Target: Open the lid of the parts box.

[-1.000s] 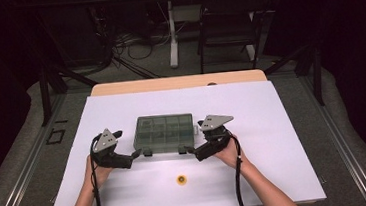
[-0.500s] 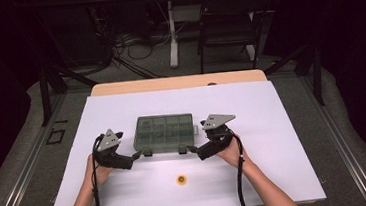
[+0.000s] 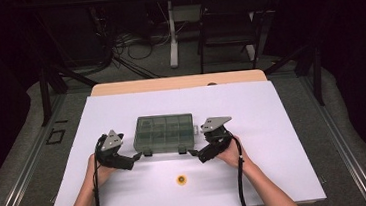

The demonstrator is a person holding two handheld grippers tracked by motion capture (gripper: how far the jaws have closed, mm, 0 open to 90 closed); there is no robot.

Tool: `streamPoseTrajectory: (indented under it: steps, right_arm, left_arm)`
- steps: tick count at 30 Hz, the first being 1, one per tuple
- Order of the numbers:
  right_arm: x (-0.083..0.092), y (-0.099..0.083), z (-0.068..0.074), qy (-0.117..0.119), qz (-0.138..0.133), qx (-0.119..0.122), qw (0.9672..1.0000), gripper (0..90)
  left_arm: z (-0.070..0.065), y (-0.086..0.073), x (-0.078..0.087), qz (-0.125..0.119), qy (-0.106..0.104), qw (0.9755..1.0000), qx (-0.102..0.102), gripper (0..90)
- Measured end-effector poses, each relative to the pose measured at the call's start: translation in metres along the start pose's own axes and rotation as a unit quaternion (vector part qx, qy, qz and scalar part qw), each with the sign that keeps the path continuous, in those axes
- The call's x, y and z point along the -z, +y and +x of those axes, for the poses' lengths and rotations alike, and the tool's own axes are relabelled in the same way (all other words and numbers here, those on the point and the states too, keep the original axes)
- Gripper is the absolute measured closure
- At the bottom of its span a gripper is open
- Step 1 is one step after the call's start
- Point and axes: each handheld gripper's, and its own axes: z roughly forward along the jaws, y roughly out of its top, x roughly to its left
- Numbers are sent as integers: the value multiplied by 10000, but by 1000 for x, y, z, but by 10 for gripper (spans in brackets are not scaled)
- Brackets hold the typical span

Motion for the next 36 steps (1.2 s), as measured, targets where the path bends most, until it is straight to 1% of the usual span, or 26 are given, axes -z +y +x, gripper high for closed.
streamPoseTrajectory:
  steps: [2,4,5,7,9,10,11,12,13,15,19,21,22,26,27,29,32,34,36]
  right_arm:
    - [-2,0,1,-1,56,32,10000,0]
    - [-3,-1,1,-12,112,53,9999,0]
    - [-3,-1,1,-12,112,53,9999,0]
    - [-3,-2,2,-28,127,58,9999,0]
    - [-3,-2,2,-38,145,70,9999,0]
    - [-3,-2,2,-48,171,84,9998,0]
    - [-3,-2,2,-48,171,84,9998,0]
    - [-3,-3,2,-72,179,87,9998,0]
    - [-3,-3,2,-72,179,87,9998,0]
    - [-3,-3,2,-106,189,76,9997,0]
    - [-5,-5,2,-132,213,94,9996,0]
    - [-5,-5,3,-136,216,96,9996,0]
    - [-5,-5,3,-147,265,117,9995,1]
    - [-8,-5,5,-167,318,176,9992,22]
    - [-9,-5,6,-196,282,181,9992,29]
    - [-9,-5,7,-207,334,224,9990,43]
    - [-11,-6,8,-246,333,225,9989,67]
    - [-12,-6,8,-288,340,238,9987,112]
    - [-13,-6,8,-321,376,254,9985,139]
  left_arm:
    - [0,-1,0,0,-18,10000,-39,41]
    - [0,-1,-1,9,-49,10000,-56,95]
    - [0,-1,-1,11,-65,10000,-66,95]
    - [0,-2,-1,21,-110,9999,-88,154]
    - [-1,-2,-1,14,-122,9999,-105,162]
    - [-1,-2,-1,8,-134,9998,-111,191]
    - [-1,-2,-1,4,-156,9998,-121,191]
    - [-1,-2,-1,7,-153,9998,-123,215]
    - [-1,-2,-2,1,-153,9998,-131,215]
    - [-2,-2,-2,-2,-163,9997,-154,244]
    - [-2,-3,-1,-65,-178,9997,-130,306]
    - [-2,-3,-1,-54,-192,9997,-160,317]
    - [-2,-3,-2,-46,-208,9996,-163,325]
    - [-3,-3,-2,-61,-251,9996,-147,366]
    - [-3,-3,-2,-69,-256,9995,-142,374]
    - [-3,-3,-2,-80,-262,9995,-147,394]
    - [-3,-3,-3,-86,-261,9995,-160,416]
    - [-4,-4,-3,-97,-261,9995,-158,425]
    - [-4,-4,-3,-101,-253,9995,-161,430]
